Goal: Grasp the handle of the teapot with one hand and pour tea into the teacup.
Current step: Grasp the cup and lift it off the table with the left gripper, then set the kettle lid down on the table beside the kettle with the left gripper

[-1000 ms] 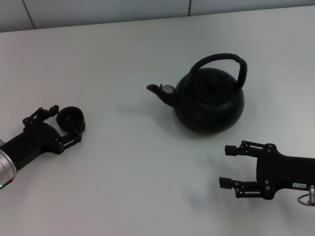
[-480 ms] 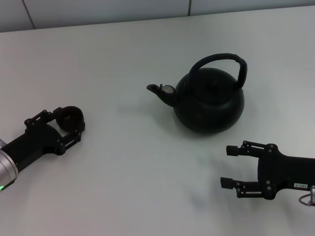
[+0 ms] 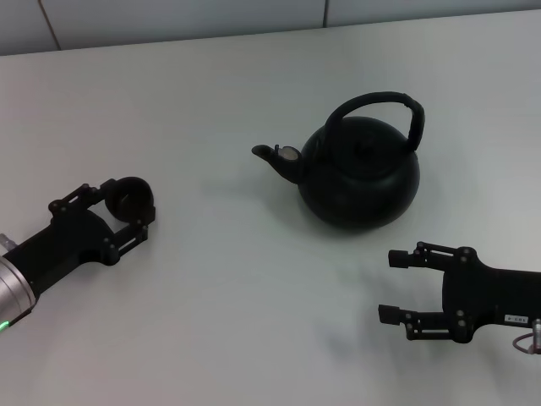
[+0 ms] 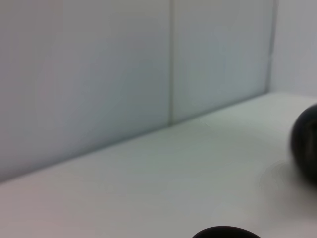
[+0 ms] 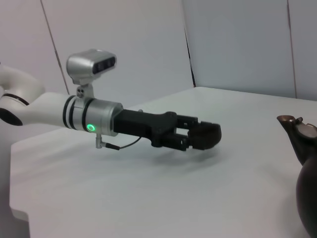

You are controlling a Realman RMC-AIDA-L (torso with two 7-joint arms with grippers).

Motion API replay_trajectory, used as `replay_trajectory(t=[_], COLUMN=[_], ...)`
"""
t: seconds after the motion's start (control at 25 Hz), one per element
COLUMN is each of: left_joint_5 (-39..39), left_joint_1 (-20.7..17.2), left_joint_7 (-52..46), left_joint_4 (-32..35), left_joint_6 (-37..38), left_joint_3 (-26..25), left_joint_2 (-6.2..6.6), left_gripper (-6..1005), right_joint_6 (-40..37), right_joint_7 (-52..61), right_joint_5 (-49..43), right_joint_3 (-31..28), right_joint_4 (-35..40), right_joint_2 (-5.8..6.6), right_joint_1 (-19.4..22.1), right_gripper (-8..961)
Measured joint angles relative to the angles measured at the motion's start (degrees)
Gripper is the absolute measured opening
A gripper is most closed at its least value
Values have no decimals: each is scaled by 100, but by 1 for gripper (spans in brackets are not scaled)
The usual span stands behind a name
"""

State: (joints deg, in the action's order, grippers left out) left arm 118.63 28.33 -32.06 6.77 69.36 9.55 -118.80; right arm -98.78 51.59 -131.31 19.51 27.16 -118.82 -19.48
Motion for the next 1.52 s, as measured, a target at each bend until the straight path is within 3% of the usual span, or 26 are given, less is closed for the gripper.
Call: replay_trajectory(t=[0.16,0.32,0.88,1.52], left_joint_5=[49,55,64,24], left_joint_1=[44,124,700,747], left_joint_7=[-44,-48,98,708], left_joint_4=[-71,-177,-907,-1339], left_joint_6=[519,509,-255,-744], left_joint_3=[90,210,346,269], left_joint_2=[-3,-6,-33,-39], left_gripper=[702,709,732,759], right_joint_6=[1,1,-3,-10], right_joint_7=[0,0,0,0], right_joint_5=[0,0,0,0], right_joint_3=[0,0,16,26], right_joint_4=[-3,-5,-12,-27], right_joint_2=[0,0,0,0], right_joint_1=[-6,-10,-24,-29], right_gripper=[812,812,812,812])
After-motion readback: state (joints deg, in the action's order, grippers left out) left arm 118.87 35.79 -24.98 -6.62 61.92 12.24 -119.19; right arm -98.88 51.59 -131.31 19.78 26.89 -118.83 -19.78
